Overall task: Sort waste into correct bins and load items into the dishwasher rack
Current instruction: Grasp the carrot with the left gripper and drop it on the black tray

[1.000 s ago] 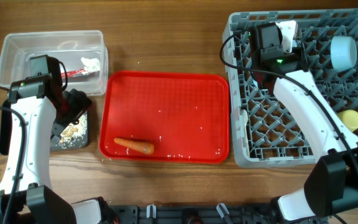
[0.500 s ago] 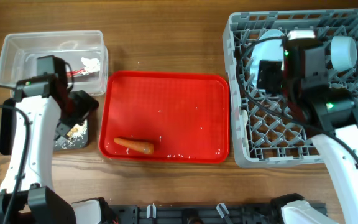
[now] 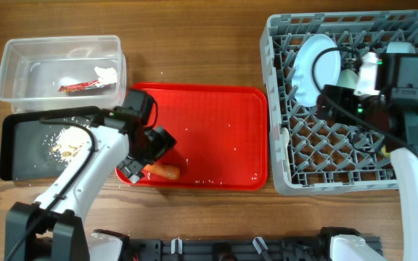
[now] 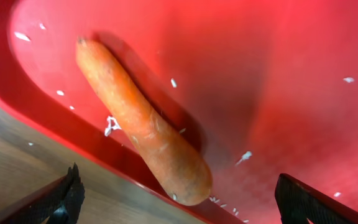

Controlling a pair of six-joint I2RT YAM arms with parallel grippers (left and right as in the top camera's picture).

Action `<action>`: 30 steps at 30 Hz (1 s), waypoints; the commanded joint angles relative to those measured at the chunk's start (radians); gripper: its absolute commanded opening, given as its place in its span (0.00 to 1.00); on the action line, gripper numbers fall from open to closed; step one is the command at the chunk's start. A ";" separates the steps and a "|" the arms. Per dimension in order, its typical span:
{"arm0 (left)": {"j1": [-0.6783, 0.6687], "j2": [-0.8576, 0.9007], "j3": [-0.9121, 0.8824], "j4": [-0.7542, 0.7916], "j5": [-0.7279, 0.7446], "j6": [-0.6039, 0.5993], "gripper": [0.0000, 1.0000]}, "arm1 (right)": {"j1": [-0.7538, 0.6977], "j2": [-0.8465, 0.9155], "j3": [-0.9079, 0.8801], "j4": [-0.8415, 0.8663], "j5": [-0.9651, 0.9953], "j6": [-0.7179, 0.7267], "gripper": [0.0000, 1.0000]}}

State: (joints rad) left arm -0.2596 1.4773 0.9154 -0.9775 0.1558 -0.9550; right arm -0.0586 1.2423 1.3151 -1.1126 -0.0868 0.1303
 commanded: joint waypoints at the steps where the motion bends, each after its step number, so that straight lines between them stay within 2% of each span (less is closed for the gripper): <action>1: -0.045 -0.011 -0.079 0.096 0.008 -0.078 1.00 | -0.027 -0.003 0.001 -0.022 -0.053 0.000 1.00; 5: -0.049 -0.003 -0.154 0.194 0.008 -0.082 1.00 | -0.027 -0.003 0.001 -0.022 -0.053 0.000 1.00; 10: -0.049 0.015 -0.195 0.238 -0.027 -0.101 1.00 | -0.027 -0.003 0.001 -0.022 -0.053 0.001 1.00; 13: -0.049 0.035 -0.196 0.249 -0.031 -0.100 0.88 | -0.027 -0.003 0.001 -0.022 -0.053 0.001 1.00; 17: -0.049 0.082 -0.196 0.275 -0.037 -0.100 0.86 | -0.027 -0.003 0.001 -0.023 -0.053 0.001 1.00; 21: -0.049 0.088 -0.195 0.284 -0.038 -0.100 0.76 | -0.027 -0.003 0.001 -0.025 -0.053 0.001 1.00; 23: -0.049 0.088 -0.195 0.291 -0.037 -0.096 0.66 | -0.027 -0.003 0.001 -0.026 -0.053 0.001 1.00; 30: -0.043 0.088 -0.195 0.343 -0.087 -0.070 0.45 | -0.027 -0.003 0.001 -0.026 -0.053 0.001 1.00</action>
State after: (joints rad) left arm -0.3058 1.5311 0.7330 -0.6506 0.1204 -1.0405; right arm -0.0822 1.2423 1.3151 -1.1385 -0.1246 0.1303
